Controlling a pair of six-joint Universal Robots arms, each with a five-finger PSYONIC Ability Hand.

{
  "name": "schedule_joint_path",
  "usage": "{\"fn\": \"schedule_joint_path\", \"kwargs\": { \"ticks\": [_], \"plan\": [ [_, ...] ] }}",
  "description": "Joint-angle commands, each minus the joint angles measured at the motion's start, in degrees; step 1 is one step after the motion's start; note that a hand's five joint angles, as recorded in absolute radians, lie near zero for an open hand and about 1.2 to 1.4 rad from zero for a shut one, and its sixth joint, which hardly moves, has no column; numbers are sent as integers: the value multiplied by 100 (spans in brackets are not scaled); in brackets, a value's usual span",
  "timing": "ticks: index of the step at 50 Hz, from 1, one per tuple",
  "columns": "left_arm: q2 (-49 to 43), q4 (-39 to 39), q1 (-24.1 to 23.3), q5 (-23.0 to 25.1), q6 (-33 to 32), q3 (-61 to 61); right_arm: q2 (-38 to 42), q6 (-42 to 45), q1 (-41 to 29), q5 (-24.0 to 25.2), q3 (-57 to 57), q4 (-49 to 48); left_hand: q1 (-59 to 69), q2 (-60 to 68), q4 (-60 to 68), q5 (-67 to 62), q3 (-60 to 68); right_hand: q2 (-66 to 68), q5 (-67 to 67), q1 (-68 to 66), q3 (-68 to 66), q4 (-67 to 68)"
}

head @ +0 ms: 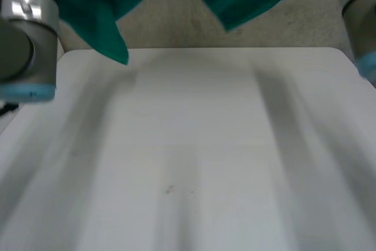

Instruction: Fold the towel.

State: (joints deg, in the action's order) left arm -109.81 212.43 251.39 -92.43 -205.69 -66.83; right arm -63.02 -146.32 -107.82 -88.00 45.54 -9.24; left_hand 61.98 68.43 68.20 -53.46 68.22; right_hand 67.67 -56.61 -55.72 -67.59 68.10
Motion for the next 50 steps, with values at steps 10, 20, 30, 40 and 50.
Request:
{"fn": "schedule_joint_path", "kwargs": {
  "ticks": [10, 20, 30, 40, 50],
  "plan": [
    [-672, -474, -73, 76, 416, -3187, 429, 86, -81, 1347, 3726, 124, 1082, 437, 461, -934, 459, 1233, -1339, -2428, -1241, 1190],
    [-270, -1291, -90, 94, 433, -3390, 511, 130, 16, 899, 3814, 396, -1876, -2521, -2498, 2024, -2500, 1233, -1339, -2428, -1241, 1190],
    [452, -1836, -20, 208, 407, -3267, 123, 42, 33, 969, 4218, 370, -3040, -3685, -3662, 3188, -3664, 1233, -1339, -2428, -1241, 1190],
    [320, -2565, 165, 1279, -356, -3038, 132, 95, 165, 1048, 4306, 361, -2956, -3601, -3578, 3104, -3580, 1233, -1339, -2428, -1241, 1190],
    [-356, -2768, 182, 1412, -1395, -2503, 141, 112, 174, 1057, 4323, 361, -2737, -3382, -3359, 2885, -3361, 1233, -1339, -2428, -1241, 1190]
  ]
}}
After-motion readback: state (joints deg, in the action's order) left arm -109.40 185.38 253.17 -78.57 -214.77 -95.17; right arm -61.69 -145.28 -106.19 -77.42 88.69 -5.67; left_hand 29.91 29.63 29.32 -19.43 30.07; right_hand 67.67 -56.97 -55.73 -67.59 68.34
